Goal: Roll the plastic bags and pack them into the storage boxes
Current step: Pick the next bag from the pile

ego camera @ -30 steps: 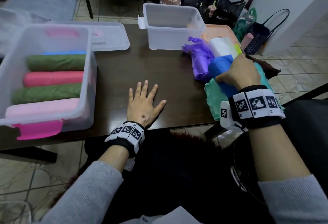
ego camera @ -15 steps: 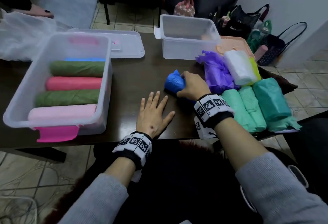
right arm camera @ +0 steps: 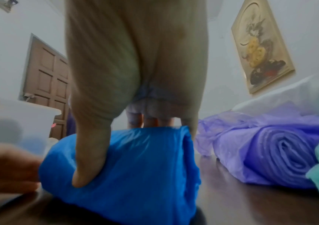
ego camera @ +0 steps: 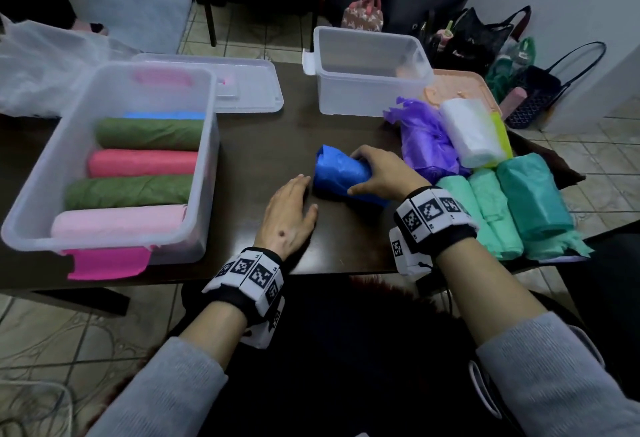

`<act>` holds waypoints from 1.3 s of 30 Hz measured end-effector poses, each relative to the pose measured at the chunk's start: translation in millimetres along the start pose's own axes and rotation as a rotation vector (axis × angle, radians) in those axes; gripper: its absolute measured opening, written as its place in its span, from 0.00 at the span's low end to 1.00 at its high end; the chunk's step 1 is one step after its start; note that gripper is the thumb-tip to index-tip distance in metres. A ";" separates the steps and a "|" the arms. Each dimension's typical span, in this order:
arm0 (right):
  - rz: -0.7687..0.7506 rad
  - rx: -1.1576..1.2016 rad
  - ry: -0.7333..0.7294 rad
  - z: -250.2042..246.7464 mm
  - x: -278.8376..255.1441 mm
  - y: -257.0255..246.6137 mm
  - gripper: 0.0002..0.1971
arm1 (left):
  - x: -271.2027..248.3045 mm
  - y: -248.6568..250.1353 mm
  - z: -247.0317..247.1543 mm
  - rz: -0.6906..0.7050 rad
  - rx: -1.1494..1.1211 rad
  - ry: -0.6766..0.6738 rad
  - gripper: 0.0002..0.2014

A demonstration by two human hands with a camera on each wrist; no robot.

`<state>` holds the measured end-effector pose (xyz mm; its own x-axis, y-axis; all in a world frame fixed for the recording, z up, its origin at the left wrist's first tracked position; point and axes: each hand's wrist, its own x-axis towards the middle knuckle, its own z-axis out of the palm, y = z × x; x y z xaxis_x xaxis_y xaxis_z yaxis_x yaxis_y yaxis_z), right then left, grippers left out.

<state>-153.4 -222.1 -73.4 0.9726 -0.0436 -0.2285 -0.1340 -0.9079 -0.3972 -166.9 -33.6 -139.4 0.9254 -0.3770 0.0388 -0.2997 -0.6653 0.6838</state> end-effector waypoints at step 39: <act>-0.358 -0.546 0.053 16.6 -14.7 -36.4 0.32 | 69.3 5.9 -51.7 -0.309 0.007 0.258 0.22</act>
<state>-165.9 -181.5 -70.4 0.9490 0.2931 -0.1166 0.3023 -0.9506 0.0708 -92.5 -30.4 -95.0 0.9998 0.0150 0.0145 0.0010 -0.7270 0.6867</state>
